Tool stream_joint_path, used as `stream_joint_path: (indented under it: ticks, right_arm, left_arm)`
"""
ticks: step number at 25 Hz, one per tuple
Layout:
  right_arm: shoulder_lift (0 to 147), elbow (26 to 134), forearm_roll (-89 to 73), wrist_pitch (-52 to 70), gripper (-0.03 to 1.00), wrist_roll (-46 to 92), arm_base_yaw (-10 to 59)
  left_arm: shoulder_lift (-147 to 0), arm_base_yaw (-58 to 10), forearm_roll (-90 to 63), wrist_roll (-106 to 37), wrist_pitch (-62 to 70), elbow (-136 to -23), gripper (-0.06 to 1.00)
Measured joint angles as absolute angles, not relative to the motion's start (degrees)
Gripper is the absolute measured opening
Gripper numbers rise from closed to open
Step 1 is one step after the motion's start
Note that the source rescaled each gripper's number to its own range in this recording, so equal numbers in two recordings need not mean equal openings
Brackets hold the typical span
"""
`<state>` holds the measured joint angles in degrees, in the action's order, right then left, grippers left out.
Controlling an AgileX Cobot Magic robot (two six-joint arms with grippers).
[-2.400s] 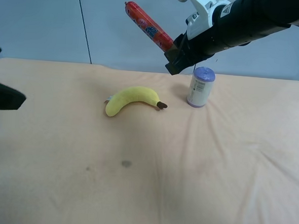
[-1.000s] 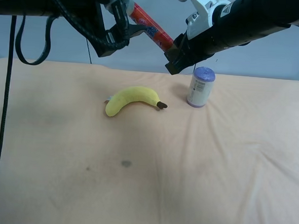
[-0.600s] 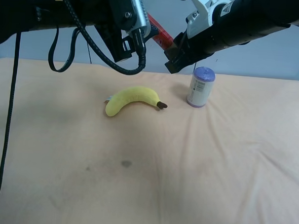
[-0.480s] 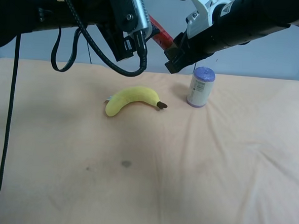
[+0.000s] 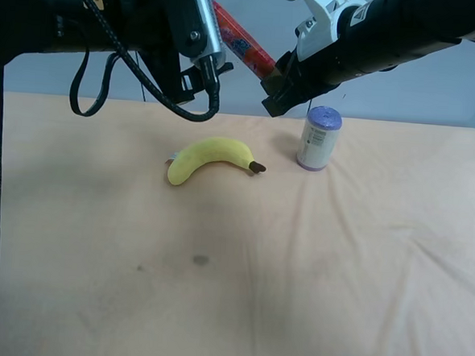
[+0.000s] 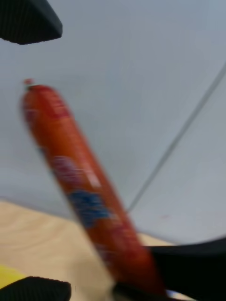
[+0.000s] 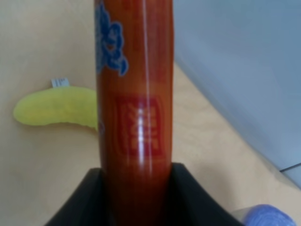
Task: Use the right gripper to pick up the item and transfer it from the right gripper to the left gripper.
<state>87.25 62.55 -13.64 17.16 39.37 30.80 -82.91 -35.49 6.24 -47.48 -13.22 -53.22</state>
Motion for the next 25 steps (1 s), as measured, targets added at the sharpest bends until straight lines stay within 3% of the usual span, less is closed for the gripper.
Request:
stream_joint_path:
  ticks: [7, 13, 25]
  right_arm:
    - [87.25, 62.55, -13.64, 17.16, 0.01, 39.37, 30.80]
    - [87.25, 62.55, -13.64, 17.12, 0.01, 39.37, 30.80]
    - [87.25, 62.55, -13.64, 17.12, 0.01, 39.37, 30.80]
  left_arm:
    - [-82.91, -32.46, 6.13, -49.84, -10.76, -53.22, 1.00]
    - [-82.91, -31.56, 6.01, -51.36, -10.35, -53.22, 0.91]
    - [-82.91, -31.62, 6.45, -51.51, -13.47, -53.22, 0.90]
